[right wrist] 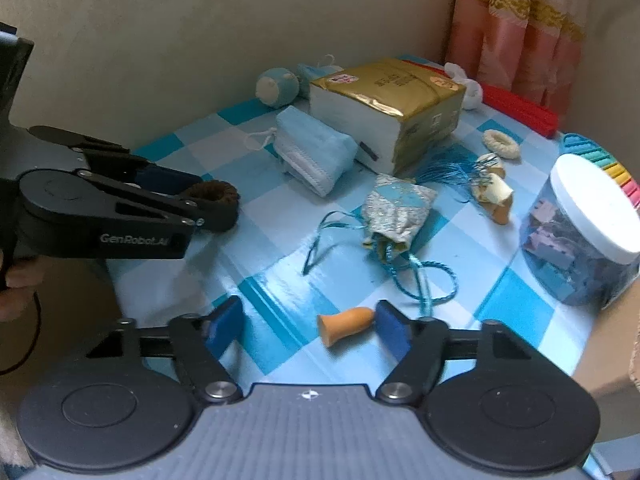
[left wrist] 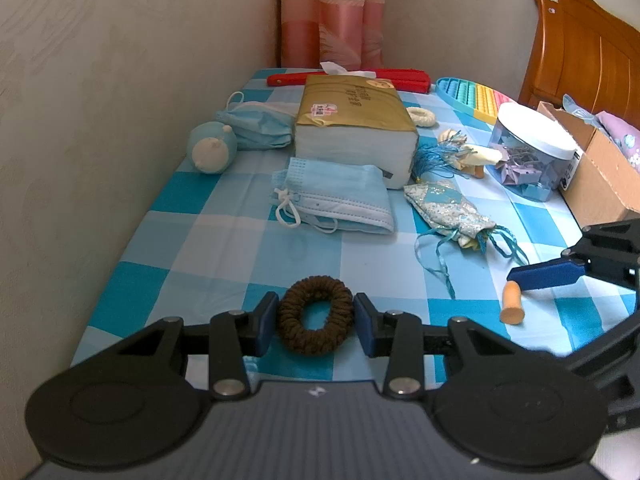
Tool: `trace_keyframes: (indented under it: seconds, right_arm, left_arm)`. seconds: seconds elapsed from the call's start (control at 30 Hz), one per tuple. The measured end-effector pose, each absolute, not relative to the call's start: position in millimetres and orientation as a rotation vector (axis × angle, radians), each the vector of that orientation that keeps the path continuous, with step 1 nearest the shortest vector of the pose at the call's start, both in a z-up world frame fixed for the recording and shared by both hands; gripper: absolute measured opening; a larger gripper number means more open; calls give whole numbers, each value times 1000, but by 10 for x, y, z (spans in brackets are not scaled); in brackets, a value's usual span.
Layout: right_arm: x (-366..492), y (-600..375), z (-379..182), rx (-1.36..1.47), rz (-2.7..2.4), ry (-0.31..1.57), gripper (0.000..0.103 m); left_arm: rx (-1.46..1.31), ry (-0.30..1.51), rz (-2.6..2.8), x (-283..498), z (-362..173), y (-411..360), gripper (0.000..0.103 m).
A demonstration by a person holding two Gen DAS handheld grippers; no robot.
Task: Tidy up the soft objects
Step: 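Grasp the brown hair tie with the left tool while the right tool grasps the orange earplug, then carry the hair tie and earplug into the cardboard box and open both tools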
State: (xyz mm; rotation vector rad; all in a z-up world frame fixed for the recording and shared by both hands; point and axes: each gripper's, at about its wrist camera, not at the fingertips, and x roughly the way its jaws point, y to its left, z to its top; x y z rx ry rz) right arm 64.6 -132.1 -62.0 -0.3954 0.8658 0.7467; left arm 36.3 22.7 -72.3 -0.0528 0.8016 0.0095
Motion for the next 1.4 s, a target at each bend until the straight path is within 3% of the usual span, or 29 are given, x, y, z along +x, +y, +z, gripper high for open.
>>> trace_keyframes:
  seconds: [0.27,0.33,0.77,1.27,1.3,1.37,1.4]
  right_arm:
    - [635,-1341,-587,-427,717,859,37]
    - [629,-1343,-579,-432,700,858,33]
    - [557,-1629,-213,-384,628,821,33]
    - [932,-2698,284,-347,327,736,35]
    - [956,-2750,275,-338,324,739,36]
    - [956,-2829,257,-325,330,742,61]
    - [950,-2858,249,-320,335,735,66]
  left_arm:
    - [-51,801,13,355,-725,244,40]
    - [-43,802,13,353,-726,240,40]
    - [23,817,-40,287,-508,171,38]
    - [109,787,-193,438,-81,-355,38]
    - [114,784,-207,463,-56,-409,38]
    - [126,776,-236,528,-2,-525,38]
    - [131,773,-249,554,19,-579,38]
